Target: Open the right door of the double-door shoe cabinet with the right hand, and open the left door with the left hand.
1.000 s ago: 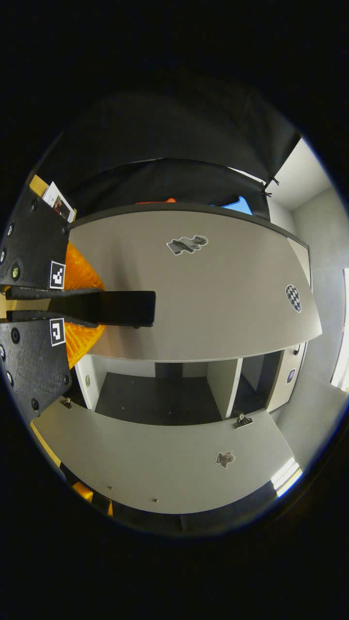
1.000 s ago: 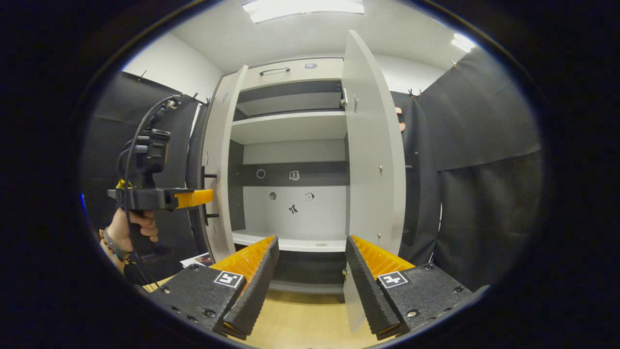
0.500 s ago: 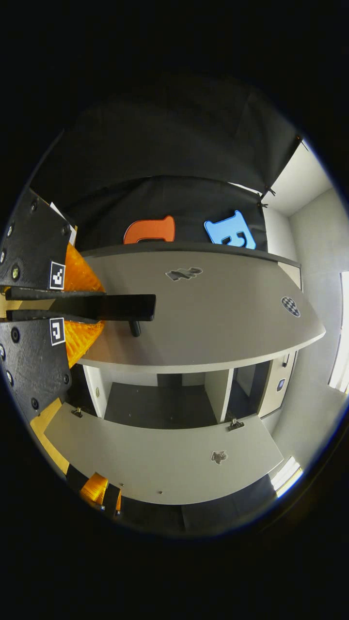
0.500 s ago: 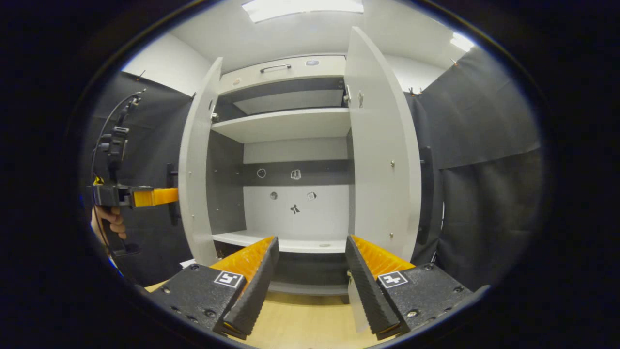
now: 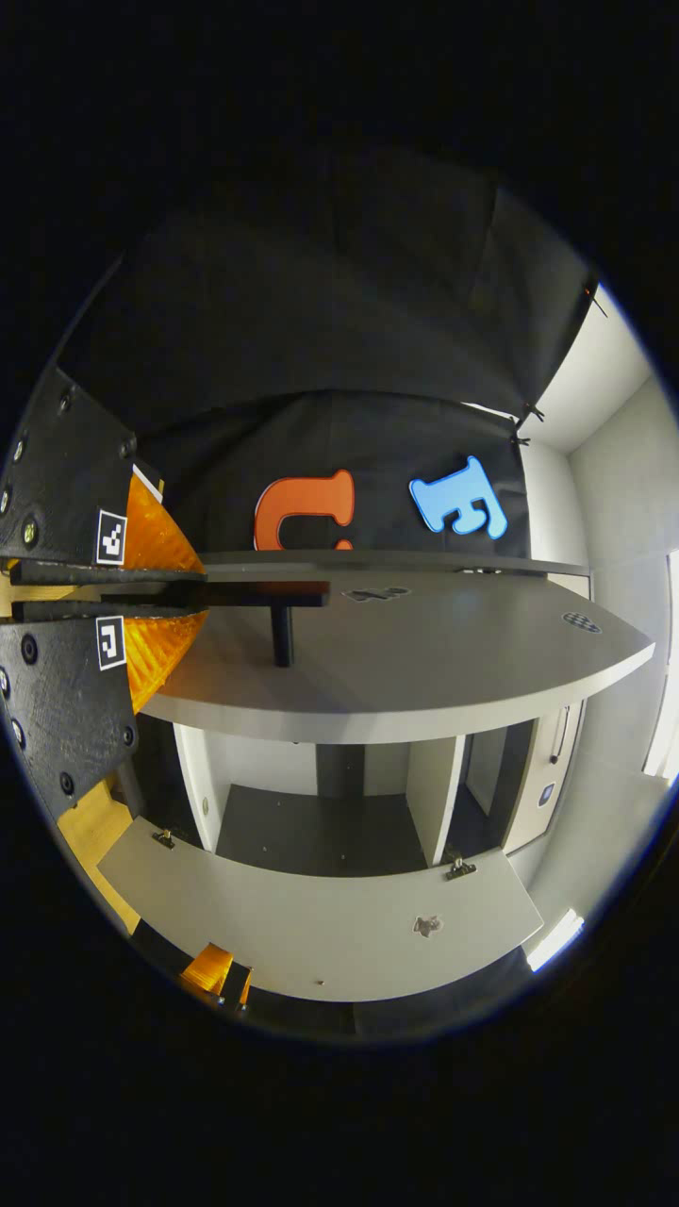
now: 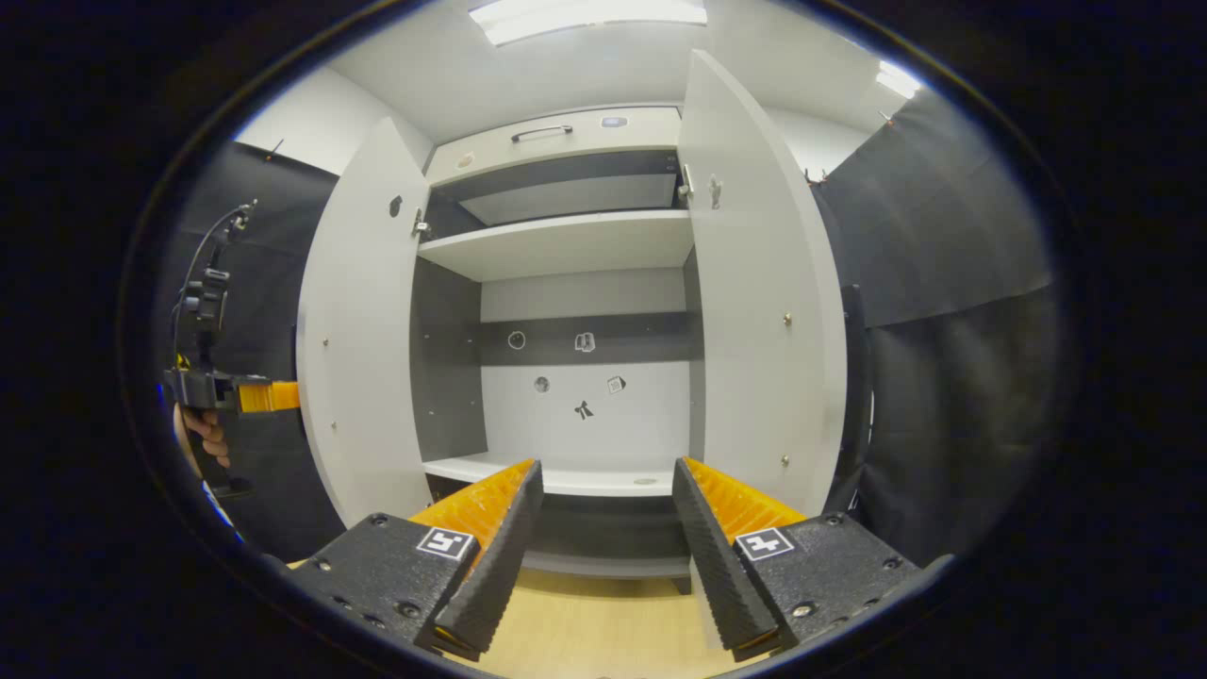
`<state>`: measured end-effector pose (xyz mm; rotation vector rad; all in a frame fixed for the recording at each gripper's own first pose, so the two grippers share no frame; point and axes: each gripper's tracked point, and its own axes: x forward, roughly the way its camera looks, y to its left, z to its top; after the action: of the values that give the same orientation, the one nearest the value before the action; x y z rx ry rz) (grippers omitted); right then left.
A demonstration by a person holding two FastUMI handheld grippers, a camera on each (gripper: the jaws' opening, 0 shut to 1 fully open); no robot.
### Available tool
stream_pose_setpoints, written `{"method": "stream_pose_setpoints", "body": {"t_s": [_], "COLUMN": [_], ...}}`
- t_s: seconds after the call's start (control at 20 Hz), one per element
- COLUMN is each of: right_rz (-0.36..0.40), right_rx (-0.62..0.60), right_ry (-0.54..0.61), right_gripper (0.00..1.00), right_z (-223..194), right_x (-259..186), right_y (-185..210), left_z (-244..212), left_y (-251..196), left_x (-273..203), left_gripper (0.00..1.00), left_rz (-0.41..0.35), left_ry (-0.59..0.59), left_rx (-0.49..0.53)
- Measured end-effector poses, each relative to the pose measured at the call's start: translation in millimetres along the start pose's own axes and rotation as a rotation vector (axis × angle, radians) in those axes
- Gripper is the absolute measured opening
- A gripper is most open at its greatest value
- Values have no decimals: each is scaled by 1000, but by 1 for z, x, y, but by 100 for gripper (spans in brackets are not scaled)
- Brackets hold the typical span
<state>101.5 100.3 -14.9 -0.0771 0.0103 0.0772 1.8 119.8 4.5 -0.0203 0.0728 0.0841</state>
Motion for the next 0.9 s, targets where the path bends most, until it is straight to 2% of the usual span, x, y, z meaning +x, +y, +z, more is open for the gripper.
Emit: {"method": "stream_pose_setpoints", "body": {"t_s": [0.25,0.35,0.6,0.8,0.9], "right_rz": [2,2,0,-2,-1], "right_rx": [-14,-17,-29,-36,-36], "right_ry": [12,15,23,29,38], "right_gripper": [87,87,87,87,87], "right_z": [-2,-3,-5,-9,-13], "right_x": [1,1,3,4,7], "right_y": [6,8,16,20,21], "left_z": [11,9,9,0,-1], "left_y": [49,53,63,63,67], "left_x": [-6,-2,-1,-13,-28], "left_gripper": [2,0,1,2,2], "left_rz": [85,25,-58,-72,-40], "left_ry": [-35,-32,-39,-31,-34], "left_rx": [7,-37,-14,32,70]}}
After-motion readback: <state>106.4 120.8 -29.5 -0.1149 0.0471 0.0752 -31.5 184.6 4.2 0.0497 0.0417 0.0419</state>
